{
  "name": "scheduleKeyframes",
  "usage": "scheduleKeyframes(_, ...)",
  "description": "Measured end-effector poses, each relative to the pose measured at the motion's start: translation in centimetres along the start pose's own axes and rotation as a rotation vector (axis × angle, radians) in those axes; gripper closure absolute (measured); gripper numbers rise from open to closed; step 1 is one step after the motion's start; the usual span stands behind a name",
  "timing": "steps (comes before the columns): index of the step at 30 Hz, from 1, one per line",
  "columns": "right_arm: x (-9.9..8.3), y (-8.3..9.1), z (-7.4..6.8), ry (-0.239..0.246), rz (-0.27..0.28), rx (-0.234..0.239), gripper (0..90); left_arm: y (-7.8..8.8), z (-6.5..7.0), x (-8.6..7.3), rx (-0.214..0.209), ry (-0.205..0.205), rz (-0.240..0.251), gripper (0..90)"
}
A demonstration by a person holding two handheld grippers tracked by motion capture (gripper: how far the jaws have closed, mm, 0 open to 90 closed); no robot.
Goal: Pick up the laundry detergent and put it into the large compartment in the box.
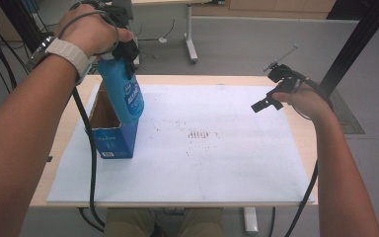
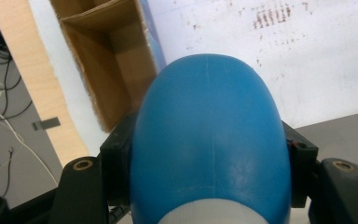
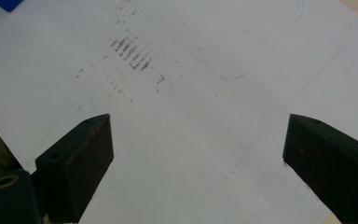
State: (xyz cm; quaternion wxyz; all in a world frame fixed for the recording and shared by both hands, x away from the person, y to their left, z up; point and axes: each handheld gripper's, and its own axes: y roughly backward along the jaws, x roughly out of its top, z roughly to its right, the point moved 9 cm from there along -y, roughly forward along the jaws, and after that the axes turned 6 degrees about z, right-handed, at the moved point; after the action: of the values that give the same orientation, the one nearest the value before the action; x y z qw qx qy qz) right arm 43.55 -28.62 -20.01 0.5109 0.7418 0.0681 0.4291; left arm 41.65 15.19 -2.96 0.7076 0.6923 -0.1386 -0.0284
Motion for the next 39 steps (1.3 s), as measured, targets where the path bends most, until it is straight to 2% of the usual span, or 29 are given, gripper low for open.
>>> scheduleKeyframes(4, 0.0, 0.0, 0.2, 0.004, 0.0, 0.001, 8.2, 0.4, -0.7, -0.1, -0.002, 0.032, 0.006, 37.3)
scheduleKeyframes(10, 0.0, 0.0, 0.4, 0.01, 0.007, -0.003, 8.2, 1.1, -1.6, -0.2, 0.008, 0.053, 0.019, 37.4)
scheduleKeyframes(18, 0.2, -0.3, 0.5, 0.018, 0.012, 0.001, 8.2, 1.2, -2.9, -0.4, 0.033, 0.092, 0.022, 37.3)
scheduleKeyframes(24, 0.3, -0.5, 0.3, 0.03, 0.012, -0.003, 8.3, 1.2, -3.8, -0.3, 0.036, 0.125, 0.017, 37.4)
scheduleKeyframes(30, 0.3, -0.5, 0.4, 0.025, 0.014, -0.007, 8.3, 1.1, -4.5, -0.1, 0.037, 0.14, 0.017, 37.4)
scheduleKeyframes(32, 0.3, -0.5, 0.4, 0.026, 0.014, -0.009, 8.5, 1.2, -4.6, -0.1, 0.04, 0.147, 0.038, 37.4)
scheduleKeyframes(39, 0.3, -0.5, 0.5, 0.022, 0.012, -0.008, 8.6, 1.2, -5.1, 0.1, 0.034, 0.16, 0.032, 37.4)
